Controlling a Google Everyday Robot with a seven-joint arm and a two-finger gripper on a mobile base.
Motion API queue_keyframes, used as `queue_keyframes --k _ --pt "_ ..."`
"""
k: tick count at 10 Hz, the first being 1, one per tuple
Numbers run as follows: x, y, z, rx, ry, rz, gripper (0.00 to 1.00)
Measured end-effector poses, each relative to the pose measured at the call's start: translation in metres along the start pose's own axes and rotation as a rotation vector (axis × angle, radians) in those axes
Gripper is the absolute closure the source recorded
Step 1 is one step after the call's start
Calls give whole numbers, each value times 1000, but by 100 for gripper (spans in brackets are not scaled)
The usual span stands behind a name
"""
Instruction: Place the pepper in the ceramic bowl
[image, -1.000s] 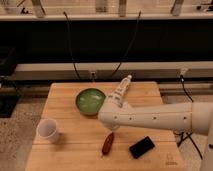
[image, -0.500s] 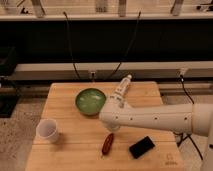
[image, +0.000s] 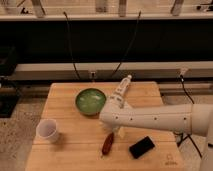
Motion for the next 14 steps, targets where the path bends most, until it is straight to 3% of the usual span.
queue_keyframes --k 2,4,7,14 --pt "3 -6 -4 -2 2 -4 27" --pt "4 -1 6 -10 -5 -14 20" --pt "-14 12 9 -7 -12 -30 20" --pt "-27 19 28 -14 -28 -77 20"
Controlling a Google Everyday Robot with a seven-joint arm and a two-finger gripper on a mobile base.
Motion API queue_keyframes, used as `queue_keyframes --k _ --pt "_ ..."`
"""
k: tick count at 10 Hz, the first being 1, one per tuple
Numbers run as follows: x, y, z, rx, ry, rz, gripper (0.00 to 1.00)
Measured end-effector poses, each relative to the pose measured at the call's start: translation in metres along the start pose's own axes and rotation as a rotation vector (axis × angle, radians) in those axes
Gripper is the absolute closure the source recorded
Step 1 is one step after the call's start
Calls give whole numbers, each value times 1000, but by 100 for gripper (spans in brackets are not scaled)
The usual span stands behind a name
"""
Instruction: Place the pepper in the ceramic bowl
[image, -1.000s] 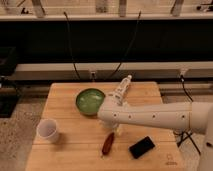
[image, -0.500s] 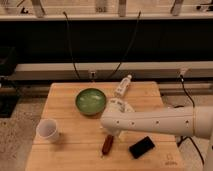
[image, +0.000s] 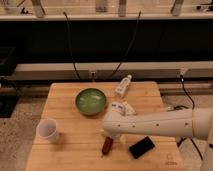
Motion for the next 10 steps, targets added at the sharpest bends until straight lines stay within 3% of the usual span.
queue_keyframes --k 8,10 --pt "-12 -1 14 -7 -4 -33 20" --pt "-14 -1 15 -8 -5 -42 35"
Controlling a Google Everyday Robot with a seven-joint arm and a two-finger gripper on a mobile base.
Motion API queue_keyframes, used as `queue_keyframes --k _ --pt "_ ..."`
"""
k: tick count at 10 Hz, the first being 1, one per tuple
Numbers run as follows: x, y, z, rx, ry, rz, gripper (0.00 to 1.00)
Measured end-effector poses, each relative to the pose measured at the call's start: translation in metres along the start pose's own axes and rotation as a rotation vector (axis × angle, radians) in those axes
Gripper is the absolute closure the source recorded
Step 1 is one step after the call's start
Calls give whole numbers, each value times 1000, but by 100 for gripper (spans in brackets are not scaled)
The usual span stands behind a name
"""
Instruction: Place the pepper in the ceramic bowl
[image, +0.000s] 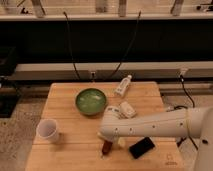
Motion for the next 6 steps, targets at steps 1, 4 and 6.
queue_keyframes --k 1,4,6 --pt "0 0 0 0 -1 0 42" --pt "0 -1 -4 2 -1 0 72" --pt "1 -2 -11 2 1 1 69"
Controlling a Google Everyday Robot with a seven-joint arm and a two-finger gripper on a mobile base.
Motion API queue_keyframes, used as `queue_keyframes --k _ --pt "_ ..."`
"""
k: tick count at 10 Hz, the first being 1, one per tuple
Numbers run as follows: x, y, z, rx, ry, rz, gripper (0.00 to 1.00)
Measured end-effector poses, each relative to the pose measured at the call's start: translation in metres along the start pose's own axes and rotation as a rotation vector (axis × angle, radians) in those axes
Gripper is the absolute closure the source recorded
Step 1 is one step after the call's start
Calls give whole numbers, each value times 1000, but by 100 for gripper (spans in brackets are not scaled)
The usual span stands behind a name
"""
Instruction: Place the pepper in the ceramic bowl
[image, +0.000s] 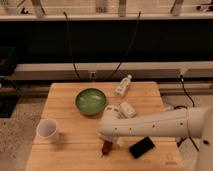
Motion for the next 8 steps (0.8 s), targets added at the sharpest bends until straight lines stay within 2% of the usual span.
queue_keyframes --k 2,6,8 --pt "-2 5 -2 -7 -3 -2 66" --pt "-2 2 -4 -3 -5 -2 97" --pt "9 -5 -18 -3 -4 -6 100"
